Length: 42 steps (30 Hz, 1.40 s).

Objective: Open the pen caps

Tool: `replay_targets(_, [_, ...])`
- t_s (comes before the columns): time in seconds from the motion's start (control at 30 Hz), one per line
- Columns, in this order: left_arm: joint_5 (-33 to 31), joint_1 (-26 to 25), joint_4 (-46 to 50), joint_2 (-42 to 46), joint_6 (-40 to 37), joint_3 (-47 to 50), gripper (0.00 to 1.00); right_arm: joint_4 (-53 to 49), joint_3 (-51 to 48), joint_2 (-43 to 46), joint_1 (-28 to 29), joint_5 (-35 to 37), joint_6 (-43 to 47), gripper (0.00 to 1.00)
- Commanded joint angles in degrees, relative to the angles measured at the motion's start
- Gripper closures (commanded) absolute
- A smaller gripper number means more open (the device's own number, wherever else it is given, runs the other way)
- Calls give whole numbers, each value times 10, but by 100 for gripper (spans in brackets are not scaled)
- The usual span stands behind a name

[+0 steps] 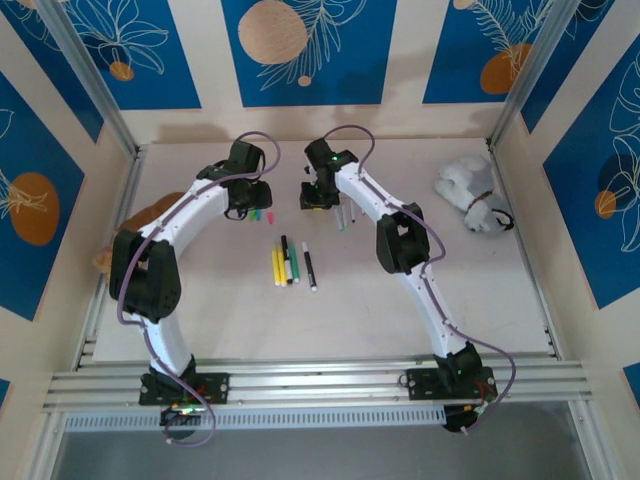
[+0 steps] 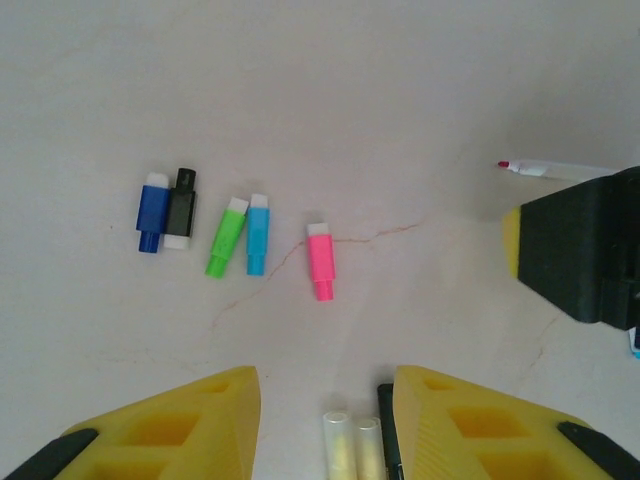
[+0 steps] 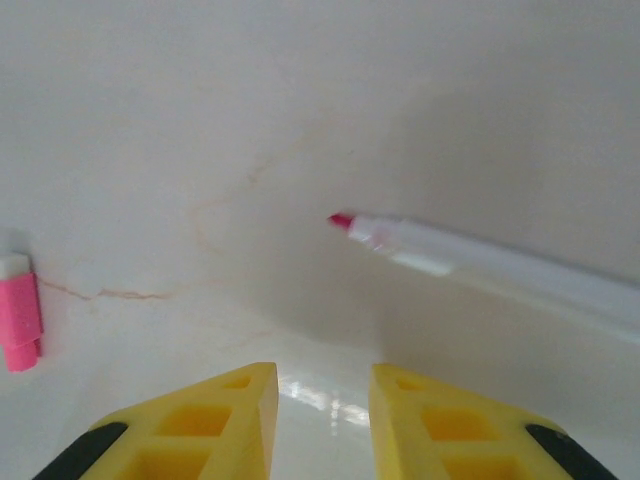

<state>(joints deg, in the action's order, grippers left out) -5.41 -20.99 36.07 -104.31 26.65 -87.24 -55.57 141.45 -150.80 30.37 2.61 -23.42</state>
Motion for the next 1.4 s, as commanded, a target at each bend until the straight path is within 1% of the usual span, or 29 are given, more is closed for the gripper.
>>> replay_targets(0.0, [11,5,-8,5,6,6,61,-5,30,23,20,12,7,69])
replay_targets(0.07, [12,5,-10,3,8,7,62,-8,61,11,11,26,-1,70])
replay_targets(0.13, [15,6,-14,2,9,10,62,-27,125,-22,-5,23,-13,72])
replay_targets(0.27, [19,6,-22,1,10,17,62,-85,338,-135,-41,-12,-32,73])
replay_targets(0.3, [19,6,-22,-1,10,17,62,-90,380,-159,-49,-22,-38,73])
replay_targets(0.33, [19,6,-22,-2,10,18,62,-86,390,-167,-56,-35,-44,73])
replay_targets(0.43, [19,6,-24,-5,7,20,62,-63,357,-164,-72,-64,-52,74])
replay_targets(0.63, [22,6,-27,-13,6,16,63,-36,340,-169,-85,-80,-62,76])
replay_targets(0.93, [38,5,-39,-18,19,24,63,-48,298,-172,-91,-71,-61,77])
replay_targets(1.17, [42,5,-46,-13,22,36,64,-105,314,-183,-84,-45,-45,78])
replay_targets(1.23, [43,5,-48,-12,23,41,64,-130,333,-189,-79,-32,-39,79])
replay_targets(1.3, [43,4,-49,-11,24,46,64,-165,379,-205,-72,-19,-35,79])
replay_targets(1.37, [46,4,-49,-9,24,51,64,-184,385,-205,-69,-5,-34,80])
